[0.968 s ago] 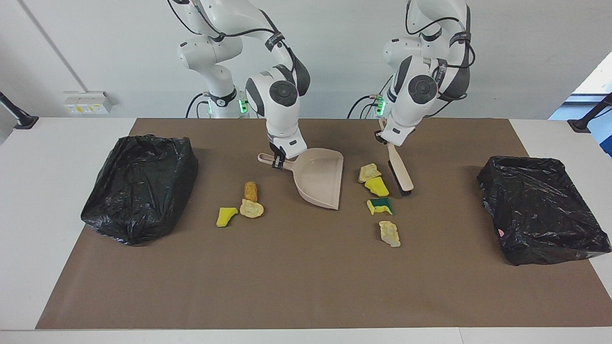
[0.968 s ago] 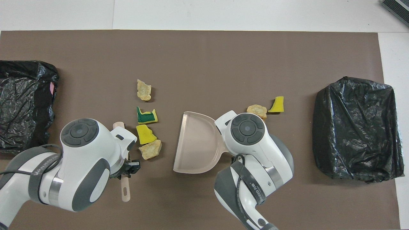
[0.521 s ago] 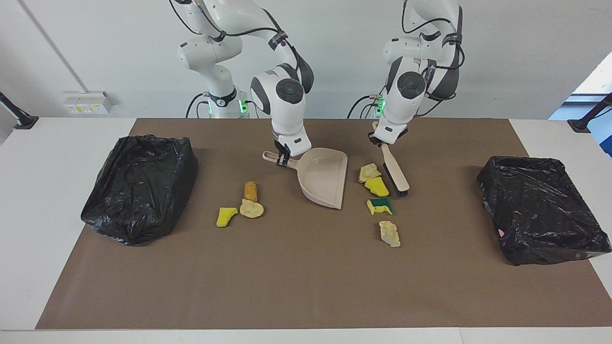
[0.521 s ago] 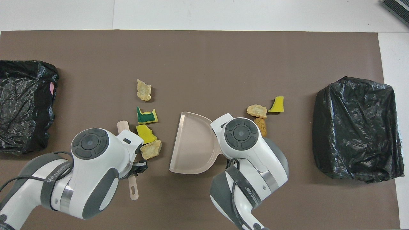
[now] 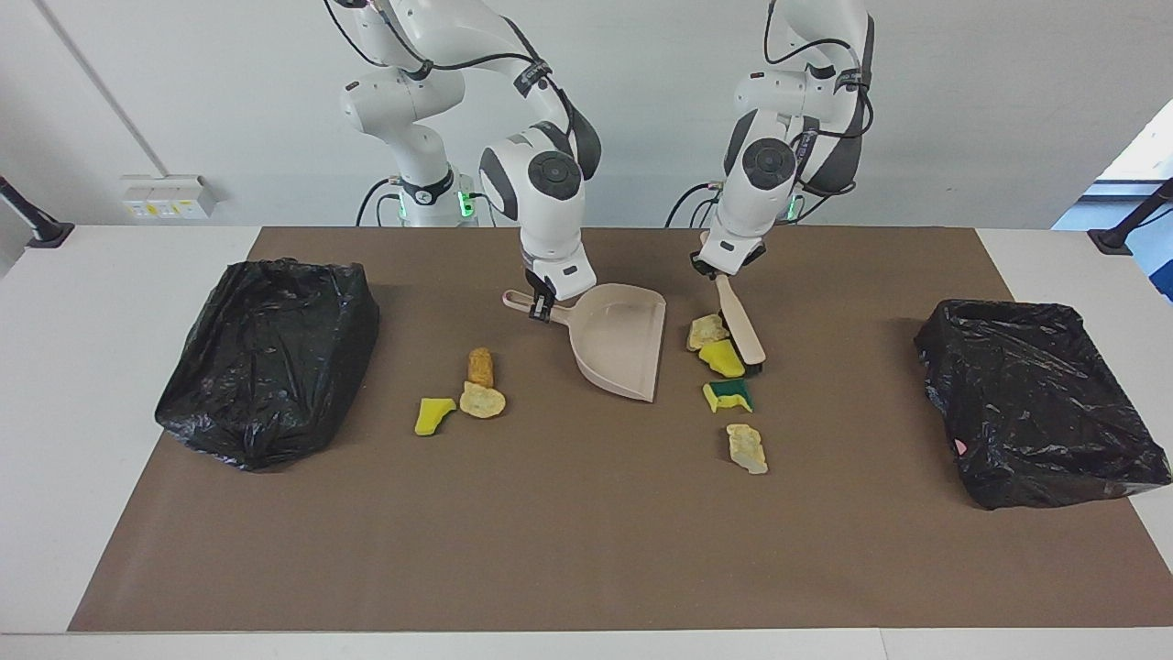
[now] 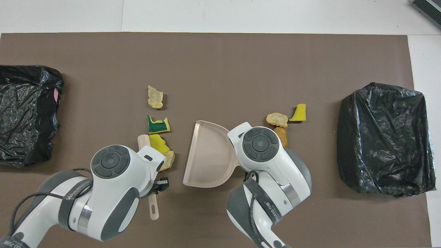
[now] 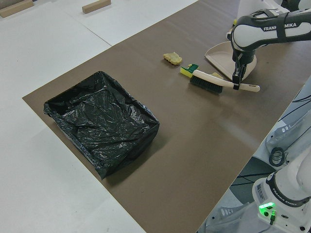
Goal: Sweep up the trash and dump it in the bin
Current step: 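Sweep sponge pieces into the dustpan with the left gripper's brush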
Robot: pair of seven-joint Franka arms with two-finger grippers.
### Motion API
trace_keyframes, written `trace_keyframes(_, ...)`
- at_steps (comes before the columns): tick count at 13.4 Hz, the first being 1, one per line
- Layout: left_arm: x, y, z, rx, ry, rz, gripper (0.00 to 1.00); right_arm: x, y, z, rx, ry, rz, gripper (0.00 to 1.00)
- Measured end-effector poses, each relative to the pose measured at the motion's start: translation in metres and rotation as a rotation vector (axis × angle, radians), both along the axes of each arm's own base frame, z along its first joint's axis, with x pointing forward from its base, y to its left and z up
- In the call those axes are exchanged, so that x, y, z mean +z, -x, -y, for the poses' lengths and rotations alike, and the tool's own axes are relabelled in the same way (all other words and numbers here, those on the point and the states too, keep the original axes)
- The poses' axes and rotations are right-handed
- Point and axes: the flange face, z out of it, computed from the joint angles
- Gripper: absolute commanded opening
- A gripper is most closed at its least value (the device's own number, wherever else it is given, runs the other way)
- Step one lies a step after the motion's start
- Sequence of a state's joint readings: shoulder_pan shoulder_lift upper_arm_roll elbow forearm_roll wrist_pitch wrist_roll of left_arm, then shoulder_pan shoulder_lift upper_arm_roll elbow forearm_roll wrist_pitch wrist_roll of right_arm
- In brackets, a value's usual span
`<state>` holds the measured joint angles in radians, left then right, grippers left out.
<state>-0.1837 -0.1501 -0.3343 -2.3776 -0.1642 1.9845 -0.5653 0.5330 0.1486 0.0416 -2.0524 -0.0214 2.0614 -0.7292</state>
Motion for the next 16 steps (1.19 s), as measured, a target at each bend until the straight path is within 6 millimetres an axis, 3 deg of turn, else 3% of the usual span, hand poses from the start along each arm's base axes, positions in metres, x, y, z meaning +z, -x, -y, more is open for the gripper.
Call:
trace_keyframes(6,0.002,0.005,0.029,-0.113,0.147,0.031,0.00,-0.001,0.000,0.001,-0.001,0.002,-0.001,0.00)
trace_keyframes(12,0.010,0.022,0.063,-0.188,0.189,0.039,0.00,-0.001,-0.001,0.003,-0.003,0.004,-0.001,0.00)
trace_keyframes(16,0.023,0.015,0.085,-0.199,0.239,0.045,0.00,-0.001,0.000,0.002,-0.002,0.004,-0.001,0.00)
